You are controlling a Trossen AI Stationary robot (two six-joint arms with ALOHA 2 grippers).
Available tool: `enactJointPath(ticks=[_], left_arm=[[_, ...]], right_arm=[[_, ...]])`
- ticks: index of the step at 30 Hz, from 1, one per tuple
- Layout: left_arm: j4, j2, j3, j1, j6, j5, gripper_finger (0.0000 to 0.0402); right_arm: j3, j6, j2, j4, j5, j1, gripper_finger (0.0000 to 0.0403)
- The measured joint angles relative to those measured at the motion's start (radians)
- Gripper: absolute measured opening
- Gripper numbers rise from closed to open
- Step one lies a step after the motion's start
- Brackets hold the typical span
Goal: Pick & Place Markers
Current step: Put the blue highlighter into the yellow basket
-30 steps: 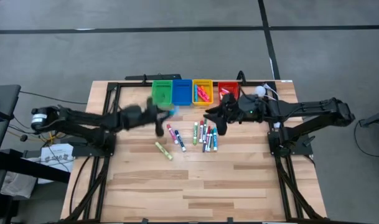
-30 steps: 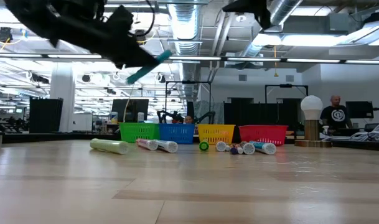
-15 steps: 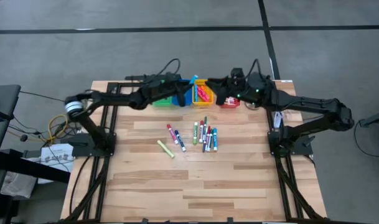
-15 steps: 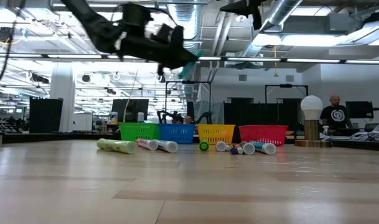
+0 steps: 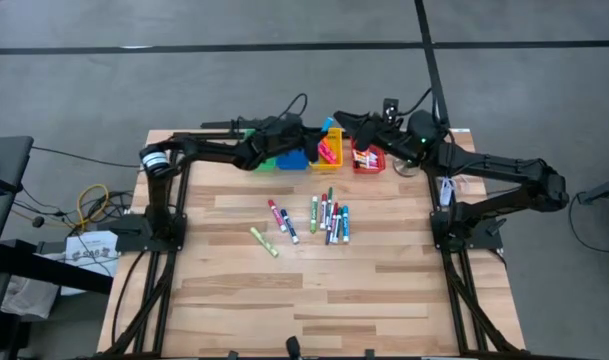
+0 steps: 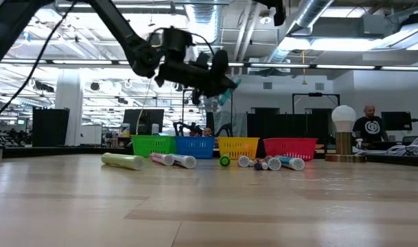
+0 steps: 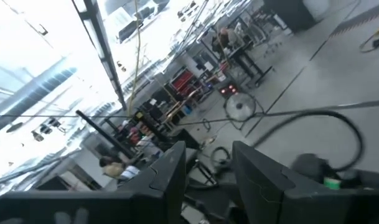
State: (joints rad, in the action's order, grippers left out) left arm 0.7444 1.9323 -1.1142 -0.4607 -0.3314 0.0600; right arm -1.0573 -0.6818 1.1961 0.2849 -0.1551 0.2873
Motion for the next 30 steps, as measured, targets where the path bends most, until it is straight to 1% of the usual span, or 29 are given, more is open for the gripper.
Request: enactJointPath(ticks=[3, 6, 10, 12, 16, 18, 22, 24, 28, 30], left_arm=[[0.006, 0.037, -0.003, 0.000, -0.069, -0.003, 0.0078], [0.025, 0.063, -0.003, 0.000, -0.083, -0.009, 0.0078], [0.043, 0.094, -0.003, 0.002, -0.171, -0.033, 0.0079], [0.050, 0.106, -0.003, 0.002, -0.188, -0.039, 0.0079], [0.072, 0.114, -0.004, -0.001, -0.191, -0.072, 0.0079], [0.074, 0.114, -0.004, -0.001, -0.191, -0.073, 0.0079], [0.080, 0.114, -0.016, 0.002, -0.191, -0.042, 0.0084], [0.079, 0.114, -0.023, 0.003, -0.187, -0.058, 0.0089], [0.075, 0.114, -0.040, -0.004, -0.123, -0.071, 0.0102], [0.070, 0.114, -0.047, -0.006, -0.122, -0.070, 0.0107]], right_arm=[[0.000, -0.026, 0.000, 0.000, 0.000, -0.017, 0.0123], [0.000, -0.059, 0.000, 0.000, 0.000, -0.031, 0.0123], [0.000, -0.070, 0.000, -0.002, -0.001, -0.059, 0.0123], [0.000, -0.070, 0.000, -0.008, -0.001, -0.064, 0.0123], [0.000, -0.054, 0.000, -0.010, -0.002, -0.048, 0.0123], [0.000, -0.044, 0.000, -0.016, -0.005, -0.037, 0.0123], [0.000, -0.044, 0.000, -0.015, -0.005, -0.022, 0.0123], [0.000, -0.044, 0.000, -0.015, -0.004, -0.015, 0.0123], [0.000, -0.043, 0.001, -0.015, -0.005, -0.010, 0.0123], [0.000, -0.043, 0.002, -0.015, -0.011, -0.010, 0.0123]])
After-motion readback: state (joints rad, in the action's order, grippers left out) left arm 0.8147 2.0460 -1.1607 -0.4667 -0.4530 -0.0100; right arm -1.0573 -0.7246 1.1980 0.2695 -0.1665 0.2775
